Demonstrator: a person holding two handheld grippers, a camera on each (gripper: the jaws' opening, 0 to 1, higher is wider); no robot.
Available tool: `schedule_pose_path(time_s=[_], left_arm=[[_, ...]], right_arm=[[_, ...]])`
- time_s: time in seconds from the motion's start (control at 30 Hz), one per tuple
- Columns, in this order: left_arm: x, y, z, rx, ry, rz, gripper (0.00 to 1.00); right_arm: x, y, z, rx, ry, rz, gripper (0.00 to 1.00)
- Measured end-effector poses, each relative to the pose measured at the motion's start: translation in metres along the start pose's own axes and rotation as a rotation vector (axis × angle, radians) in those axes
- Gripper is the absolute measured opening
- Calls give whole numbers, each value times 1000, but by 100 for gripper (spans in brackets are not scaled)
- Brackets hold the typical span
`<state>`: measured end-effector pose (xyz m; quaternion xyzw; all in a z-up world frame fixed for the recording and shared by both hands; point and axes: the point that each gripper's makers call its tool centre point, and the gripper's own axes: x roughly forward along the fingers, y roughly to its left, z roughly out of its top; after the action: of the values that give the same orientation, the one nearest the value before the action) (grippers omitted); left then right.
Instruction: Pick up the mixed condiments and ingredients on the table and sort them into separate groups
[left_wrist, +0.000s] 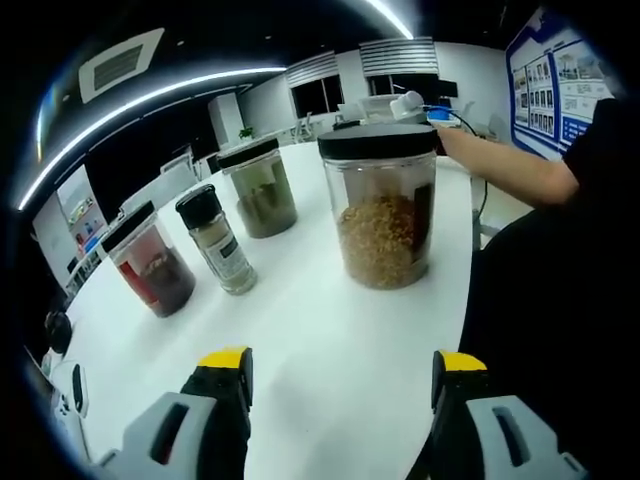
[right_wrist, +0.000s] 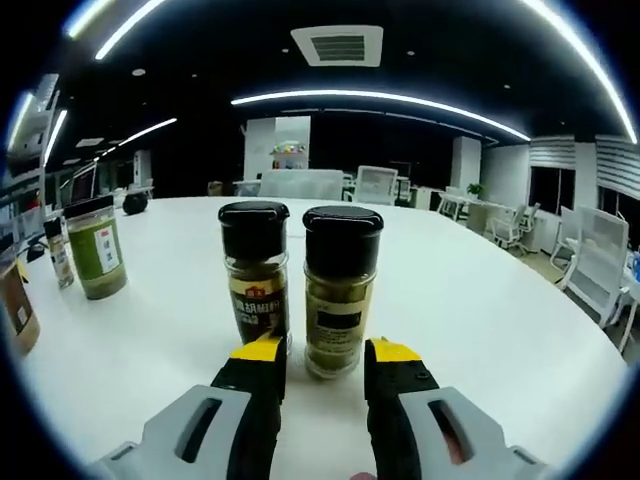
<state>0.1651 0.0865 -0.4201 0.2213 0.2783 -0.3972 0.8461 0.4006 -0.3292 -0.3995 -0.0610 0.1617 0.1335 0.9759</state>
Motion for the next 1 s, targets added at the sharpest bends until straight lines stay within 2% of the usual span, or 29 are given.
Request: schedule_pose_path(time_s=[0.27,0.43,0.57,1.0], left_arm=[[0,2,-2,-7,2,4,72],[0,2,-1,-5,1,3,72],[-2,3,-1,-4,-1,9,72],[-6,8,-1,-8,-2,24,72]], right_arm=[[-18,6,9,27,-24,25,35],[-25,21,18,51,-57,91,37],[-28,24,21,43,-65,92,37],[-38,23,17,56,-68,100,37]])
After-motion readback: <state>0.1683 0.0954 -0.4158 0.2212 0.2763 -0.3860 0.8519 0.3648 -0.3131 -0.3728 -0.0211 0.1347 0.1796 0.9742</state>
